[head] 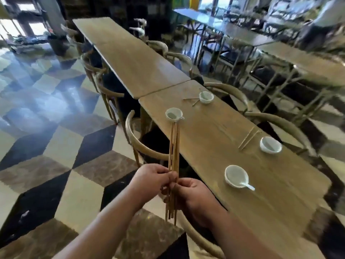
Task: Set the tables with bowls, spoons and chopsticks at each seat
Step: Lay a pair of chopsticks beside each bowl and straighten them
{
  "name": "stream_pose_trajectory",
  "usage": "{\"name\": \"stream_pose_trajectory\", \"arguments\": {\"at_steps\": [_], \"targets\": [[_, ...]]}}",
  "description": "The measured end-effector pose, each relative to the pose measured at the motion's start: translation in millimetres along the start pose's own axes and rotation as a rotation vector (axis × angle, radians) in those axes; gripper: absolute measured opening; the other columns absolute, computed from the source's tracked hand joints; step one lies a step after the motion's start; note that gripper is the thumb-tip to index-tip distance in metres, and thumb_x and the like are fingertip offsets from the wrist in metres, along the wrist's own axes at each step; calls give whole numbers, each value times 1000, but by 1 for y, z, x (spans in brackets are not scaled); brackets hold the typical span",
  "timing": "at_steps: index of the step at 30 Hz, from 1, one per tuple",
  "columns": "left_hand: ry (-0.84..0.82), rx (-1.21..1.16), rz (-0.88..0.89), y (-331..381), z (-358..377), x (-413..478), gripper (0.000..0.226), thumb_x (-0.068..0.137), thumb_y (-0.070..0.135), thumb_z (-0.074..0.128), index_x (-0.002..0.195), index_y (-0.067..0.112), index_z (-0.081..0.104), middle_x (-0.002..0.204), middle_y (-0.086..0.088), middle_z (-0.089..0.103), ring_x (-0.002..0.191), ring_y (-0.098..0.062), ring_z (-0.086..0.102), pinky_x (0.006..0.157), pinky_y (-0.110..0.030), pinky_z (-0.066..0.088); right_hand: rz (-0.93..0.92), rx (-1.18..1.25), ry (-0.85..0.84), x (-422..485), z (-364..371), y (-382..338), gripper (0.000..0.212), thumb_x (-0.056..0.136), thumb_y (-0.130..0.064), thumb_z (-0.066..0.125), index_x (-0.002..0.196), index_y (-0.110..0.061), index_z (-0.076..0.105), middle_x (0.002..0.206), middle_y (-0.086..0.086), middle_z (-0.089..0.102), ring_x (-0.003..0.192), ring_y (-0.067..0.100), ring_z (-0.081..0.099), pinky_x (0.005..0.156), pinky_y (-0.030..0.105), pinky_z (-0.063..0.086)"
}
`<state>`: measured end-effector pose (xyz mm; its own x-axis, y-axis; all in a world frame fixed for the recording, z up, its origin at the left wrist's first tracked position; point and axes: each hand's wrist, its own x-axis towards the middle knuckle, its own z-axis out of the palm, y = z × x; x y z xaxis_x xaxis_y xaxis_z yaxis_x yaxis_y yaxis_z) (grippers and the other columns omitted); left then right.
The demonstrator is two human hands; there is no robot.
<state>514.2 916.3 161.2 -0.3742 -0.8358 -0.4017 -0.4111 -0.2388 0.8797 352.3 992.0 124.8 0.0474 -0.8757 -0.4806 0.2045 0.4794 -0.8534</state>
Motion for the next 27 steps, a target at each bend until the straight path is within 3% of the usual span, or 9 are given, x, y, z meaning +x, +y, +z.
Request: {"name": "stream_pose_trajectory", "arguments": {"at_steps": [4,6,8,10,13,16,20,24,27], "targets": [[-233,48,-5,27,62,36,15,98,35,77,86,31,87,82,-2,84,76,-16,81,61,-24,64,-6,159,200,-29,-55,11,20,105,-25,67,112,-21,85,117,21,81,102,30,77,97,53,63],[-361,65,-49,40,102,49,17,98,34,78,88,24,87,84,-12,84,82,-32,82,72,-43,70,2,241,311,-44,-86,20,20,106,-23,67,113,-24,85,116,17,82,100,26,80,87,43,65],[-453,120,-78,48,139,63,17,98,34,78,87,26,87,87,-14,84,87,-37,82,81,-50,68,17,332,416,-52,-114,32,19,106,-19,68,112,-22,86,113,16,83,94,25,81,77,35,65],[-484,166,-83,52,170,79,17,98,35,78,86,29,87,87,-9,85,88,-31,82,82,-42,69,21,407,497,-52,-139,42,19,105,-16,68,107,-19,87,108,16,83,87,23,80,72,34,65],[-477,241,-110,52,215,112,22,100,34,75,86,23,87,81,1,84,73,-12,81,60,-24,64,23,451,565,-44,-179,56,19,106,-21,68,110,-18,86,110,15,83,92,25,80,76,37,65],[-468,289,-161,50,246,148,20,101,36,75,91,24,87,84,3,85,76,-12,81,74,-32,65,32,476,657,-30,-220,72,19,107,-22,69,106,-15,86,105,12,84,90,24,81,75,37,66],[-442,372,-131,50,272,192,18,98,32,78,86,23,87,82,0,84,65,-5,75,57,-17,57,191,492,862,-15,-283,105,16,109,-18,66,108,-7,77,95,8,85,78,21,81,70,36,65],[-476,448,-129,49,292,221,16,98,30,79,88,20,87,83,-4,84,67,-7,75,58,-15,56,398,443,849,10,-312,140,13,109,-10,63,103,-3,72,84,9,82,67,21,79,60,35,63],[-509,497,-120,47,297,238,15,97,31,80,89,20,87,82,-3,84,67,-8,75,57,-14,56,401,533,879,32,-320,146,14,107,-8,65,94,-8,69,73,6,80,62,20,77,60,37,64]]}}
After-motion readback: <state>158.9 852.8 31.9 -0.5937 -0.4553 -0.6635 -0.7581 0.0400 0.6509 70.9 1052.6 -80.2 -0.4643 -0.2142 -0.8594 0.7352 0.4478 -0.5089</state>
